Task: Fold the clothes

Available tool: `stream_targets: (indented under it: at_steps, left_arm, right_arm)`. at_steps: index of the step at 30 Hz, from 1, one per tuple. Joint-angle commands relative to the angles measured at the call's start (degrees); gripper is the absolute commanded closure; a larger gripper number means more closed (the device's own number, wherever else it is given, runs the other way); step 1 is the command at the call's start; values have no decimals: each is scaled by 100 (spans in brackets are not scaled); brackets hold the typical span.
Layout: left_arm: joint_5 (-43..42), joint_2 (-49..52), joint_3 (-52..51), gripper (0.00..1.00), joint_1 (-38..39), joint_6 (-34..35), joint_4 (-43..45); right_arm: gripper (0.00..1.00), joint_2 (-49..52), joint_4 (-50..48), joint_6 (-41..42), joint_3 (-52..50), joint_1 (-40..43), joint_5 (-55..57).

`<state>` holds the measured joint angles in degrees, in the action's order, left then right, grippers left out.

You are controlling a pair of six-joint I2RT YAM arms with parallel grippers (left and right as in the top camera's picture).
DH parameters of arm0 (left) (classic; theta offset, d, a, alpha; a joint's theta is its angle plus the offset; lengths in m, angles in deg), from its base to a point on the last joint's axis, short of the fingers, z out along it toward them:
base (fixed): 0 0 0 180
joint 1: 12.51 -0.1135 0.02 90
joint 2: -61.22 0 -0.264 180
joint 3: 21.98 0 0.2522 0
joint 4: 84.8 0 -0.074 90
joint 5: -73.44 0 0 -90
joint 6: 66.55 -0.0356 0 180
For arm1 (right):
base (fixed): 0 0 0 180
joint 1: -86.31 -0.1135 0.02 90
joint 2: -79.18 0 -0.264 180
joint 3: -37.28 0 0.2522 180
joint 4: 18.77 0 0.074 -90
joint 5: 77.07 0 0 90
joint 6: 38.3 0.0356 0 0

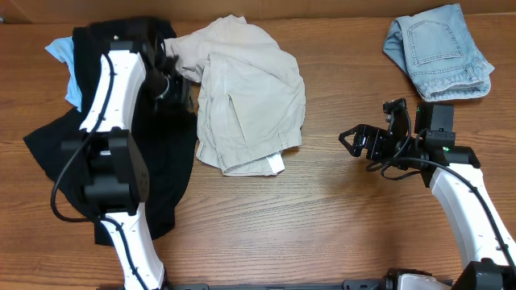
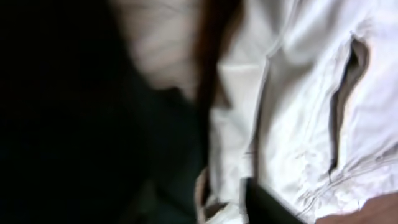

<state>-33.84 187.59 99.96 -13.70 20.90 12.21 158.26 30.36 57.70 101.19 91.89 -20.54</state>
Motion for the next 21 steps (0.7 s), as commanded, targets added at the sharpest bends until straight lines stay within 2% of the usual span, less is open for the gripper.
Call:
stream_targets:
  at_steps: [1,7,13,21]
  left_arm:
    - [-756,-101,-592,69,160,-184,376]
    - [-2,-101,-1261,75,70,249,868]
    - [844,-101,-1388,70,-179,280,890]
    - [1471,-101,-1388,67,-466,269,1054]
  right_arm:
    - [4,7,-17,-2,109,-15,39]
    - [4,7,11,-2,109,-15,42]
    - [4,7,-7,-4,109,-15,42]
    - [4,7,-11,-4,109,-15,42]
